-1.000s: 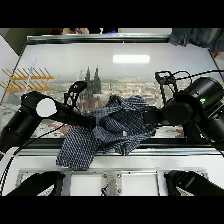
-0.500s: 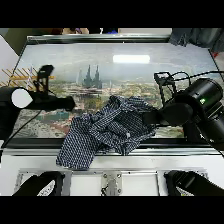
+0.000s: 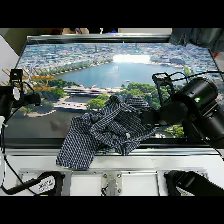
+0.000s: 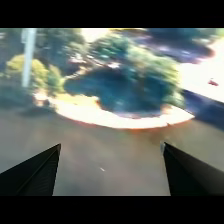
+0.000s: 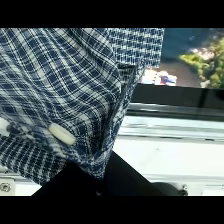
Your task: Fold the clothes and pants, and hang the long-sleeved shirts on hangers.
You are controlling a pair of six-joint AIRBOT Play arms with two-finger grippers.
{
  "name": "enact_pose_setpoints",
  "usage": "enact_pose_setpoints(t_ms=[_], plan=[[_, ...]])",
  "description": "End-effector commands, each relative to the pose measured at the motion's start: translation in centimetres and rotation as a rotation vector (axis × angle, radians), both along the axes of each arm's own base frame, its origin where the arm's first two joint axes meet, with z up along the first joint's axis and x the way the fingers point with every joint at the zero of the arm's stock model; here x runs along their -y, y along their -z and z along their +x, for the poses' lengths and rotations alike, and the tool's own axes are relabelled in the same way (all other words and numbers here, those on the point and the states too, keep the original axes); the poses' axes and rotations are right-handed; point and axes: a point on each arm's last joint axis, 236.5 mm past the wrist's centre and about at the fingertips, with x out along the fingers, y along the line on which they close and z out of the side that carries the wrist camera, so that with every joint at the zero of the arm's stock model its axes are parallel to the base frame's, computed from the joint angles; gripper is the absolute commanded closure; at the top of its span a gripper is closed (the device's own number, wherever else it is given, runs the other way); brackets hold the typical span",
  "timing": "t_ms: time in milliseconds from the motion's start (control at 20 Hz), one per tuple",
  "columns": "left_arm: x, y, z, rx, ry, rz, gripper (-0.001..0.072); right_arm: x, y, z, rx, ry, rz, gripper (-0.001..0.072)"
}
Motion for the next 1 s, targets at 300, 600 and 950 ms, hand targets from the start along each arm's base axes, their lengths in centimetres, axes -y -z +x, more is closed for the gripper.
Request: enact_pose_setpoints(t_ms=[300,600,950], plan=[[-9.0,1.9,8.9,0.069,-0.047,0.080,0.0010,-0.9,1.8,0.1,-0.069,-0.007,-0.020,0.0689],[-9.9,8.5,9.6,-0.116,0.002,0.072,0.0011,-1.0,2.4,0.2,-0.083,-0.006,-0.032,0.0689],[-12.6,10.2,9.9,-0.172,-0.002,0.134,0.0012,-0.9,2.4,0.3,-0.082,-0.005,-0.034,0.0689]])
